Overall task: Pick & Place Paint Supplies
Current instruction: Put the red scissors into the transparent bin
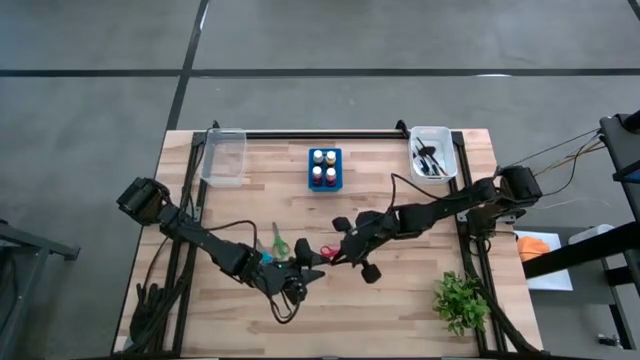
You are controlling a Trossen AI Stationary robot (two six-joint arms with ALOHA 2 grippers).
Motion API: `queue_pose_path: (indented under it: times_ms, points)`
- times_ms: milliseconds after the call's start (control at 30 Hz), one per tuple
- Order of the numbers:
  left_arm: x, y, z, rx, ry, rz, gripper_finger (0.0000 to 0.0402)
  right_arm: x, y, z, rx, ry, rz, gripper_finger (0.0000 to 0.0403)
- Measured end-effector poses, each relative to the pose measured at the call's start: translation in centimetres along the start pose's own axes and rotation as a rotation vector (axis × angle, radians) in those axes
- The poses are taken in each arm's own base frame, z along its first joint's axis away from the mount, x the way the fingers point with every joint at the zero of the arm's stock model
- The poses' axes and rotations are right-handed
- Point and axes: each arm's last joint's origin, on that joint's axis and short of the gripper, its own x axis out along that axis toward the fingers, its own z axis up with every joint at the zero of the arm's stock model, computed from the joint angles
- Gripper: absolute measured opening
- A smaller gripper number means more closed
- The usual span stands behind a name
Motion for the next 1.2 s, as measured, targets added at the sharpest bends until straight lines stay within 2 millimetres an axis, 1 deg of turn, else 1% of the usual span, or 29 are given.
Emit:
queue_pose_path:
  times_ms: [200,767,867,967,1100,1200]
  points:
    - [-0.01,-0.01,0.01,-0.001,-0.001,0.0,0.0279,-0.06,0.56,0.4,-0.022,-0.017,0.013,0.0011]
    - [-0.01,-0.04,-0.02,-0.019,0.0,-0.001,0.0275,-0.08,0.65,0.91,-0.035,-0.066,0.04,0.0011]
    - [-0.01,-0.04,-0.02,-0.021,0.0,-0.001,0.0258,-0.08,0.64,0.92,-0.035,-0.067,0.039,0.0011]
    - [0.0,-0.05,-0.05,-0.02,0.002,-0.002,0.0232,-0.08,0.65,0.92,-0.035,-0.067,0.039,0.0011]
    - [0.0,-0.12,-0.11,-0.013,0.007,-0.008,0.0192,-0.08,0.65,0.92,-0.035,-0.067,0.04,0.0011]
    - [0.05,-0.07,-0.17,-0.014,0.009,-0.007,0.0154,-0.06,0.76,0.94,-0.037,-0.067,0.043,0.0011]
